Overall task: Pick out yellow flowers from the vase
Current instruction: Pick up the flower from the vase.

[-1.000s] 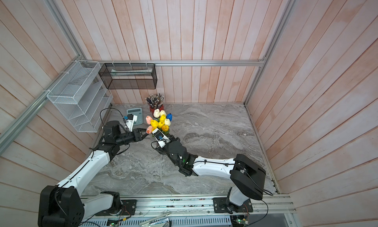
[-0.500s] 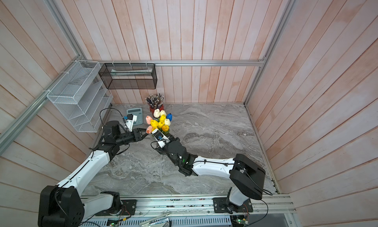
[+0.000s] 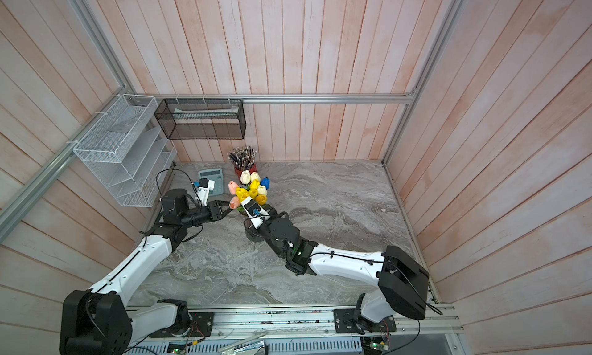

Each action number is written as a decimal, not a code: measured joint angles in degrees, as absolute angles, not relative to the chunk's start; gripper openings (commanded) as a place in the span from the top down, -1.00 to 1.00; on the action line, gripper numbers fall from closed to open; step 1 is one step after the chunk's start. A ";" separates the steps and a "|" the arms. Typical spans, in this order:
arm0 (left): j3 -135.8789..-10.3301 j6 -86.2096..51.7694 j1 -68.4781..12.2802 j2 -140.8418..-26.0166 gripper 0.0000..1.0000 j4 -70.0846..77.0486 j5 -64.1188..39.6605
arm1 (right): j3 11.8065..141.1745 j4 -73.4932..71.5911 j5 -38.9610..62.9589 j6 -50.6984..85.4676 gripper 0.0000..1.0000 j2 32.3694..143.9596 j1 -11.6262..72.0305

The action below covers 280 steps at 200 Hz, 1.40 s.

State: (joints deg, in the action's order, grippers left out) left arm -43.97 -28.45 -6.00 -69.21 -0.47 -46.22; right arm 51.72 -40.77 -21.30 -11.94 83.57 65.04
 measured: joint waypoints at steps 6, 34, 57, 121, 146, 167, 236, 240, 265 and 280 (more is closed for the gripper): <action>-43.97 -28.40 -6.00 -69.21 0.28 -0.47 -46.17 | 51.75 -40.23 -21.06 -11.92 0.92 83.02 65.04; -43.97 -27.79 -5.98 -69.21 0.27 -0.64 -45.60 | 52.29 -38.11 -19.62 -11.55 0.92 80.58 65.04; -43.97 -26.94 -5.85 -69.17 0.27 -1.10 -44.07 | 53.30 -36.03 -18.41 -11.09 0.93 78.28 65.04; -43.97 -24.10 -5.45 -67.79 0.26 -4.64 -38.00 | 55.72 -30.79 -13.21 -8.88 0.93 71.13 64.38; -43.97 -23.53 -5.34 -67.61 0.21 -5.34 -36.32 | 56.84 -27.92 -10.28 -7.49 0.93 67.51 63.29; -43.97 -23.27 -5.28 -67.37 0.12 -5.78 -34.92 | 58.48 -25.69 -7.97 -6.50 0.93 64.10 62.24; -43.44 -22.33 -5.19 -64.71 -0.28 -7.01 -30.87 | 63.55 -19.49 -2.00 -3.27 0.92 56.14 58.41; -43.33 -22.46 -5.15 -64.51 -0.30 -7.05 -30.70 | 64.03 -18.96 -1.76 -3.14 0.92 55.92 58.33; -43.16 -21.91 -5.02 -63.02 -0.36 -7.79 -28.88 | 67.90 -14.35 -1.39 -2.61 0.92 55.29 58.00; -43.16 -21.76 -4.91 -62.39 -0.37 -7.99 -27.92 | 70.37 -11.00 -1.45 -2.02 0.92 55.27 57.47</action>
State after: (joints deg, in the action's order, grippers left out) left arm -43.16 -21.76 -4.91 -62.39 -7.99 -27.92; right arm 70.37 -11.00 -1.45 -2.02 55.27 57.47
